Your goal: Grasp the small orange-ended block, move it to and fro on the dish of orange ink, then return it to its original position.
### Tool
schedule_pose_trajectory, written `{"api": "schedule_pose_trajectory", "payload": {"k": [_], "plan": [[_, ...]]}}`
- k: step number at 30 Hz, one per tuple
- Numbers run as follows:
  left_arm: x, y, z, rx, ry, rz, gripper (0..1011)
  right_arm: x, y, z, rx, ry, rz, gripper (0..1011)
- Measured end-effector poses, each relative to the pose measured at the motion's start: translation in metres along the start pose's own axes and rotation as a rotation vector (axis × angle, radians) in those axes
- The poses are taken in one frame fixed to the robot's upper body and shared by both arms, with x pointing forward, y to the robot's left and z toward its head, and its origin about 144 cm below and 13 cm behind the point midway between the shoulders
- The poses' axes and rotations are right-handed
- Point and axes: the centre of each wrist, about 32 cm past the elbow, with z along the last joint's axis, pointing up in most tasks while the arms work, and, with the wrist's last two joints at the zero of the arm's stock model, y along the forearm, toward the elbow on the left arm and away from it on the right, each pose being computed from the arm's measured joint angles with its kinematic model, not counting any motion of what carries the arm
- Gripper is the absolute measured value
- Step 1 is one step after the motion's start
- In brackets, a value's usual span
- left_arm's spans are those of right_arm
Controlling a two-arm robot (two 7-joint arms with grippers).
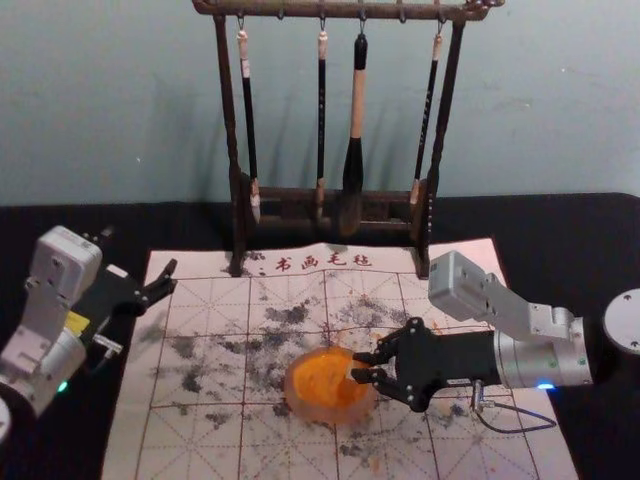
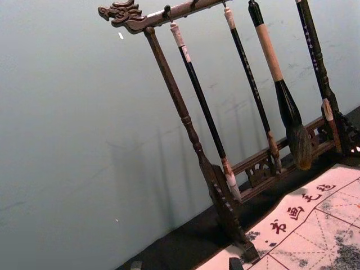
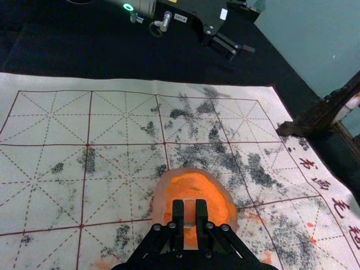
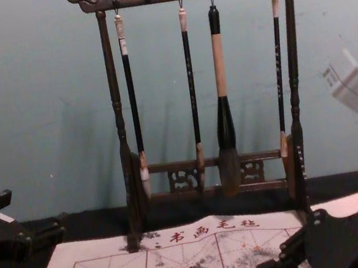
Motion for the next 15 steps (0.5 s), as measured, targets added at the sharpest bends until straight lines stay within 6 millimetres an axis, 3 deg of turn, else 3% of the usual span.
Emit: {"api": "schedule_pose_trajectory", "payload": {"k": [15], "plan": [[0.0000, 0.0000, 0.0000, 0.000, 0.000, 0.000, 1002, 0.0009, 0.0074, 0.0037, 0.003, -0.009, 0.004, 88]]}}
